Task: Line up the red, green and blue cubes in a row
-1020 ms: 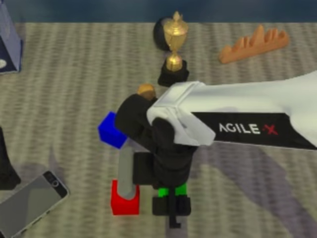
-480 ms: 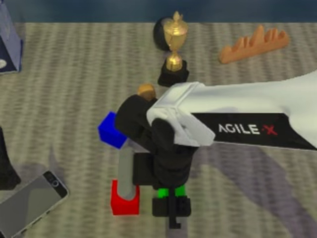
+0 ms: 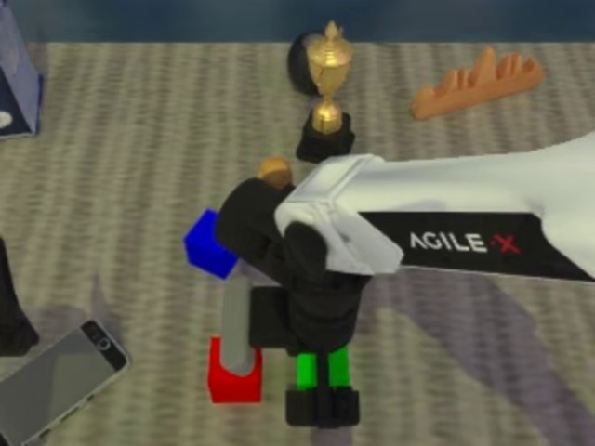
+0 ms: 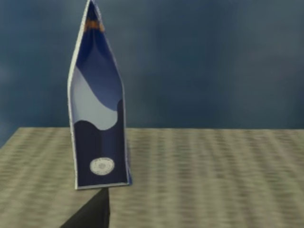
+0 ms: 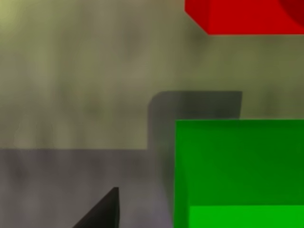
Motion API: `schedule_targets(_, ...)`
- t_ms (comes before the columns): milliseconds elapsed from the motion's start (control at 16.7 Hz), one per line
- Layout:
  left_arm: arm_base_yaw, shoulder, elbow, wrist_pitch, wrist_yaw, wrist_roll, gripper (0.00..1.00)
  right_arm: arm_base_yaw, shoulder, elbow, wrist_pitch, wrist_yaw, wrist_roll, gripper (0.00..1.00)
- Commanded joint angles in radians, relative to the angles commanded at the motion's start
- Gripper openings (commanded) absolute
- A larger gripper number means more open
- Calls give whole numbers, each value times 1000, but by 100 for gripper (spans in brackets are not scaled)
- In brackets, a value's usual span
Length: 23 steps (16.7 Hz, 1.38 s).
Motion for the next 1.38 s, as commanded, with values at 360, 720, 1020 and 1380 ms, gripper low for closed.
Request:
schedule_targets(360,0,0,0,0,0,0,100,0,-5,13,-17,0,-1,100)
schedule_targets(720,0,0,0,0,0,0,100,5,-71,136,-209,0,-4,100)
schedule_targets(1020,0,0,0,0,0,0,100,5,-86,159,-244,-1,-5,100)
schedule_targets(1380,-27,103,101,-68,2,3,100,-54,-177,82,-170,-6,34,100)
